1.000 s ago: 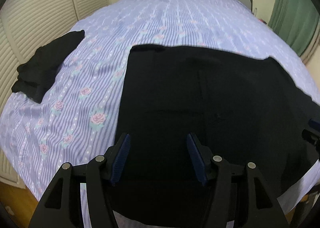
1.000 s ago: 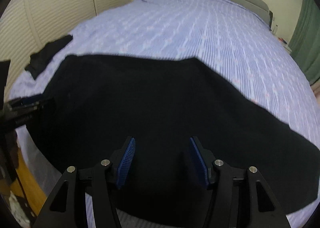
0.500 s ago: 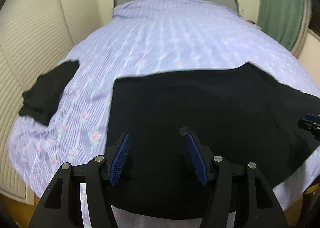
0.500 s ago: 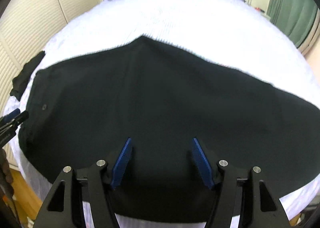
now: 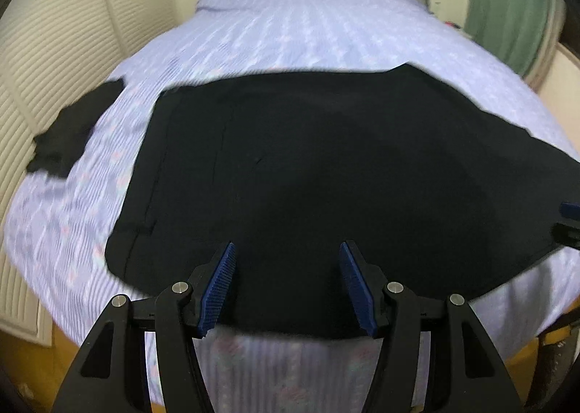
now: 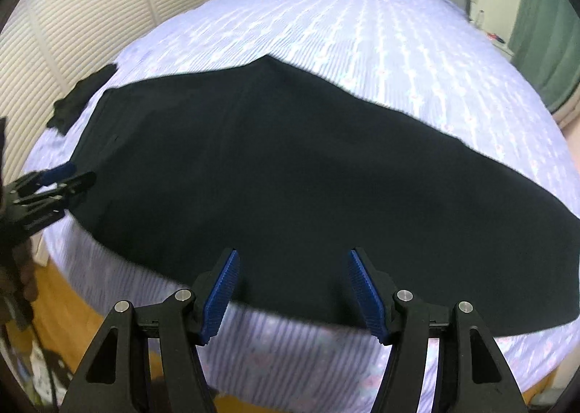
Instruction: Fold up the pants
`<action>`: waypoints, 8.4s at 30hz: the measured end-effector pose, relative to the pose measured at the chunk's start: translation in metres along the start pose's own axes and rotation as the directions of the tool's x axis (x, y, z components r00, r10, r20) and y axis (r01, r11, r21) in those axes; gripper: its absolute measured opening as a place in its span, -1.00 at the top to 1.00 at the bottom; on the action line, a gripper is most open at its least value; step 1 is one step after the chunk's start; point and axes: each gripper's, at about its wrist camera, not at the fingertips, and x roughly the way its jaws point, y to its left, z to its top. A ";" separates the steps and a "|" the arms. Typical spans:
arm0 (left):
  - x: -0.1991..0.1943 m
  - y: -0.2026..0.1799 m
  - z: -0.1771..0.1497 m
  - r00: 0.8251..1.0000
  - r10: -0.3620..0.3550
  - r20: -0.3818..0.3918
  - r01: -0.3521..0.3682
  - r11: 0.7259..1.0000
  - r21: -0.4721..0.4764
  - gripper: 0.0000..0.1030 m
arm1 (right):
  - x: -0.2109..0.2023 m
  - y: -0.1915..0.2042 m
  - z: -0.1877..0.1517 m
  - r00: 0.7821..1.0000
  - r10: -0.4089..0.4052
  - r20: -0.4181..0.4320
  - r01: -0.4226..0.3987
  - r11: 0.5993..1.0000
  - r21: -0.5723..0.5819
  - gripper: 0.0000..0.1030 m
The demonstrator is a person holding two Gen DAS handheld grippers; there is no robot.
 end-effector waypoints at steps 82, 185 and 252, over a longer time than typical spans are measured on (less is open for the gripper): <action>-0.026 0.096 0.037 0.984 0.170 0.054 -0.082 0.701 -0.709 0.39 | 0.129 0.302 0.309 0.605 0.207 -0.769 -0.779 -0.046 -0.626 0.63; -0.001 -0.457 0.214 0.731 -0.594 -0.336 0.617 0.365 0.697 -0.74 | -0.108 -0.357 -0.098 0.964 -0.252 0.082 0.072 0.546 0.834 -0.09; -0.074 -0.414 0.311 0.468 -0.594 -0.654 0.583 -0.348 0.734 0.70 | -0.173 -0.171 0.032 0.773 -0.323 0.546 -0.199 0.694 0.692 0.59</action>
